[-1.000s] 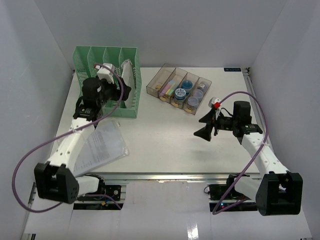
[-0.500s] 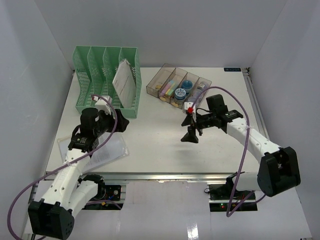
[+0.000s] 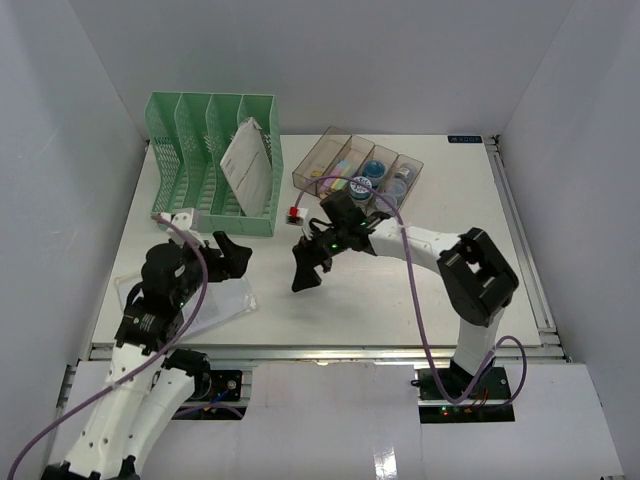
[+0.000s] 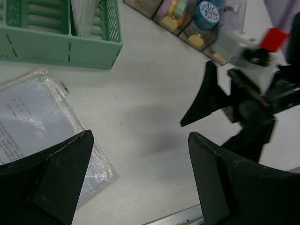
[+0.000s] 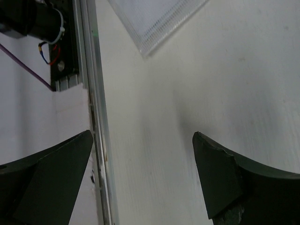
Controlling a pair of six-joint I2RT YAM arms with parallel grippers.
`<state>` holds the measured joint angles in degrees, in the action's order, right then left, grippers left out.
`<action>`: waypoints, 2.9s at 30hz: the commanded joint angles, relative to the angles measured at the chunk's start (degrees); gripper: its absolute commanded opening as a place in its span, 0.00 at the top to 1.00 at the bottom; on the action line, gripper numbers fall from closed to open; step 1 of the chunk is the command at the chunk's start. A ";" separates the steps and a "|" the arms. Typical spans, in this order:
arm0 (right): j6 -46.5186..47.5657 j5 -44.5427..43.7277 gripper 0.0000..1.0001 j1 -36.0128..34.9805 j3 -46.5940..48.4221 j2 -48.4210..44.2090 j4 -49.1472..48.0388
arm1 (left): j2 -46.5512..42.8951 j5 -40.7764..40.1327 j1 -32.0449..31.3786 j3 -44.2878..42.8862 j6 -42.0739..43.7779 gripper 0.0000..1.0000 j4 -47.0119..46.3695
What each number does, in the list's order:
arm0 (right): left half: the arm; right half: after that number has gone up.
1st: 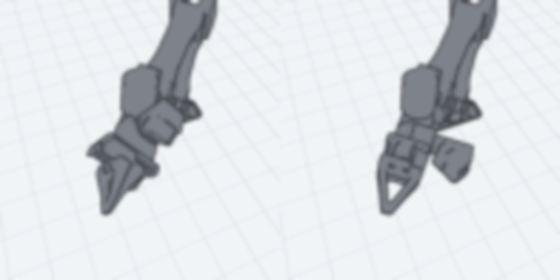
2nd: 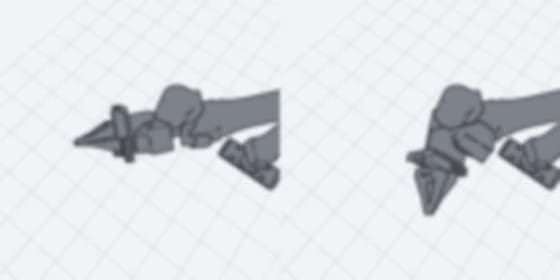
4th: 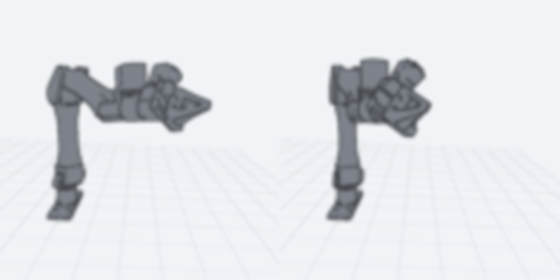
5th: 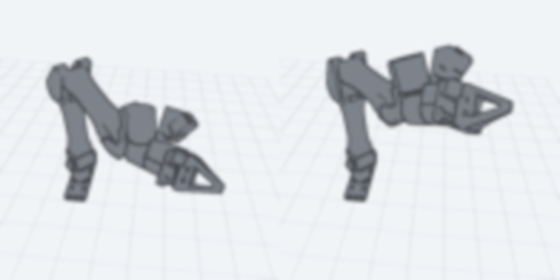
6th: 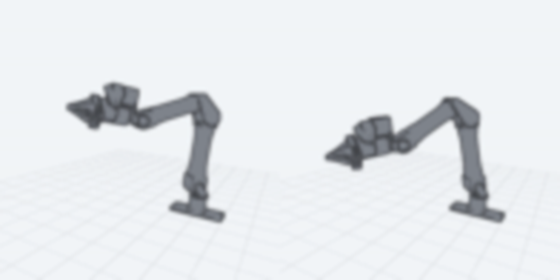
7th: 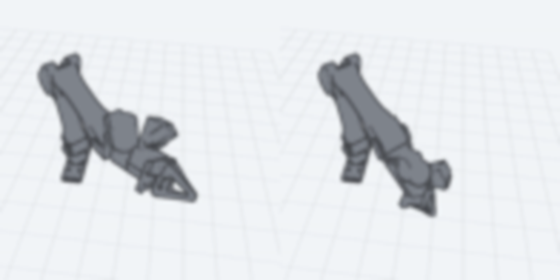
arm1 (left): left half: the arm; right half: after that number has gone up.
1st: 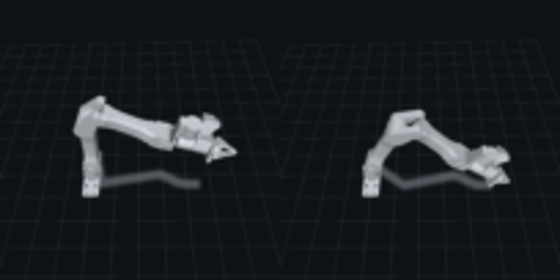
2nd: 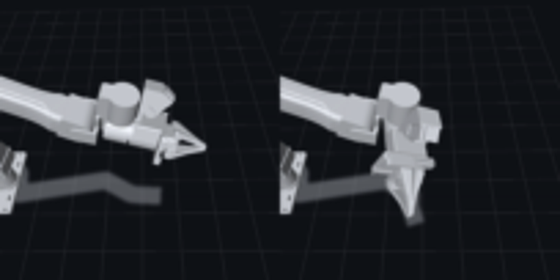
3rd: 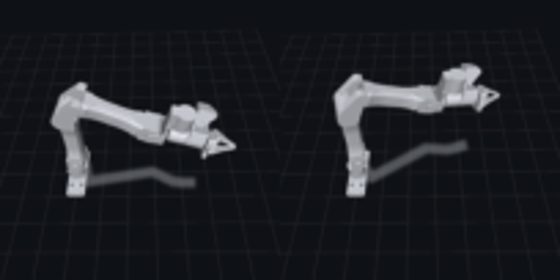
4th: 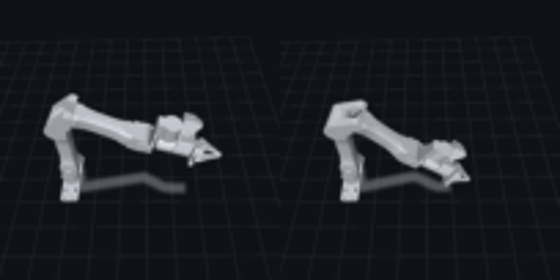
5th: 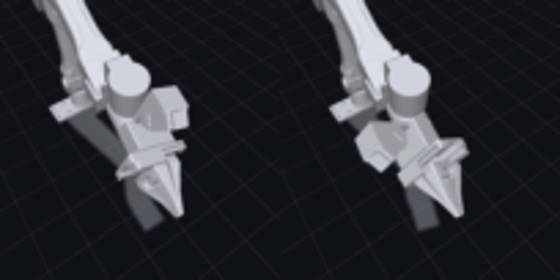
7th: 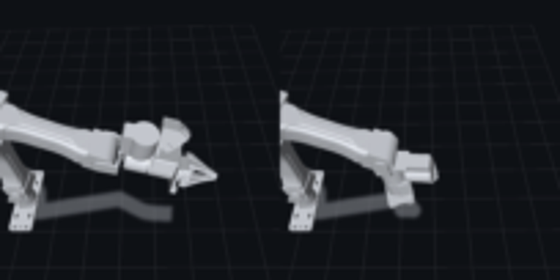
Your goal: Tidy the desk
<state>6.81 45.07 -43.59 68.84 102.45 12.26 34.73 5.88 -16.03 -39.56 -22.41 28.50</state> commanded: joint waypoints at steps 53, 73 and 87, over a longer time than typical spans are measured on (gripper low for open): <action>-59.84 -11.47 0.92 -11.73 -5.82 16.79 -49.72 | -23.11 4.68 -0.11 5.46 -10.73 0.02 1.45; -45.22 4.49 0.92 13.03 -24.18 -16.01 -45.15 | 3.26 27.00 -1.46 6.69 0.12 0.02 -23.97; -44.21 3.88 0.92 17.75 -26.46 -27.95 -45.22 | 24.54 11.29 -25.88 -4.96 10.85 0.02 -26.82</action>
<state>-38.32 48.41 -26.68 41.32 76.42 -31.34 56.36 25.30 -37.86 -40.88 -15.38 3.40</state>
